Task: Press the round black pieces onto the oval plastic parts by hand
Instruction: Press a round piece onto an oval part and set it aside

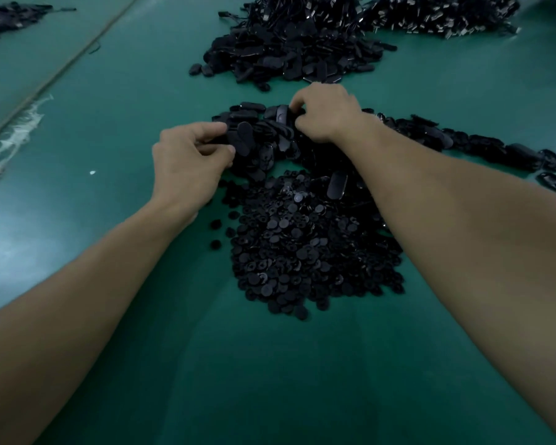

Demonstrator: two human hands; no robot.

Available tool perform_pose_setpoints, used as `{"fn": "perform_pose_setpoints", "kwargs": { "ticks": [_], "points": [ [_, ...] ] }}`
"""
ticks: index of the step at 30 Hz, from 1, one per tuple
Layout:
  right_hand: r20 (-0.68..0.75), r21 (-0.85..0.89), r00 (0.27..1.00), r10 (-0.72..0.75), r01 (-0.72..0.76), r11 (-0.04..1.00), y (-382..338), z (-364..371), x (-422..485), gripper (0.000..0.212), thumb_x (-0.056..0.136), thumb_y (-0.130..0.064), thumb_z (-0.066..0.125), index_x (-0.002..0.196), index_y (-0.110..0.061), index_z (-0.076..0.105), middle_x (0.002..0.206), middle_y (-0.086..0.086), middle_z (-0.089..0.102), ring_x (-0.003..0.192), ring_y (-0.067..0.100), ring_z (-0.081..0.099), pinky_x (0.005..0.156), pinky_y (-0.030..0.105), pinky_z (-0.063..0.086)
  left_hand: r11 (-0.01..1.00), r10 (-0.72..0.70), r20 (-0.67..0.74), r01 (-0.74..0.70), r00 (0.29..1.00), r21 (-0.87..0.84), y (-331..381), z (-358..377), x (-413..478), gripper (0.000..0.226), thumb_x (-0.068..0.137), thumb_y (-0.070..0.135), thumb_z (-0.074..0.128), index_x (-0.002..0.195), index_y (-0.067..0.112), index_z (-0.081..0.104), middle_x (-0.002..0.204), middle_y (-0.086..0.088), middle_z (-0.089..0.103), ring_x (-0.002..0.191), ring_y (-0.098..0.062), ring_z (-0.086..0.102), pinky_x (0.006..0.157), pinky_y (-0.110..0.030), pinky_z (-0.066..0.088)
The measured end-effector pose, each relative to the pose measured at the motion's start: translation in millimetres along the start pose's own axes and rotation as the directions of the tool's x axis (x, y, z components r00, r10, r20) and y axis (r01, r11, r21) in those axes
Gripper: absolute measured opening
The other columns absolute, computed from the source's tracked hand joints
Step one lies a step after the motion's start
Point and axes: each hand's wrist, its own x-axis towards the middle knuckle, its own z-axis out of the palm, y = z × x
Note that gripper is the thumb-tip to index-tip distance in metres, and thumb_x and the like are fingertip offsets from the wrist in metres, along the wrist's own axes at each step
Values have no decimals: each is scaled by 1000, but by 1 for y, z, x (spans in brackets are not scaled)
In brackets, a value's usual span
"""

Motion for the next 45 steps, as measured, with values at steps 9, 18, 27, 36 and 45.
{"fn": "perform_pose_setpoints", "kwargs": {
  "ticks": [9,18,27,36,45],
  "points": [
    [93,28,996,13,-16,999,-1,-4,7,26,97,-26,63,123,-22,63,132,11,58,122,34,52,104,47,45,998,58,13,-58,998,18,2,0,-3,29,77,17,84,92,36,71,84,16,71,78,4,69,72,-14,55],
    [148,174,985,85,-111,978,0,-2,10,16,92,-27,70,103,-16,64,123,12,62,119,34,55,105,50,45,988,133,130,-142,983,59,10,0,-9,21,76,33,88,90,28,74,82,5,71,68,-1,62,65,-14,51],
    [-116,403,989,87,-33,915,9,-14,-19,15,94,-18,71,93,-17,56,99,2,60,108,26,59,96,44,50,979,152,162,-171,975,113,10,-1,-9,21,76,24,88,90,26,72,87,9,73,78,-5,71,74,-18,58],
    [-41,761,999,8,26,649,12,-25,-83,21,95,-3,64,106,-21,68,87,13,74,75,7,69,69,18,47,935,343,107,-350,933,55,27,9,-26,9,91,29,72,100,28,72,82,17,69,72,3,63,67,-10,46],
    [-77,837,996,-47,90,539,7,-25,-136,21,94,-1,64,95,-22,68,73,-9,72,69,2,69,62,27,60,936,307,192,-258,932,-240,45,20,-39,8,88,25,77,92,27,70,77,15,74,70,-2,68,64,-17,52]
  ]
}}
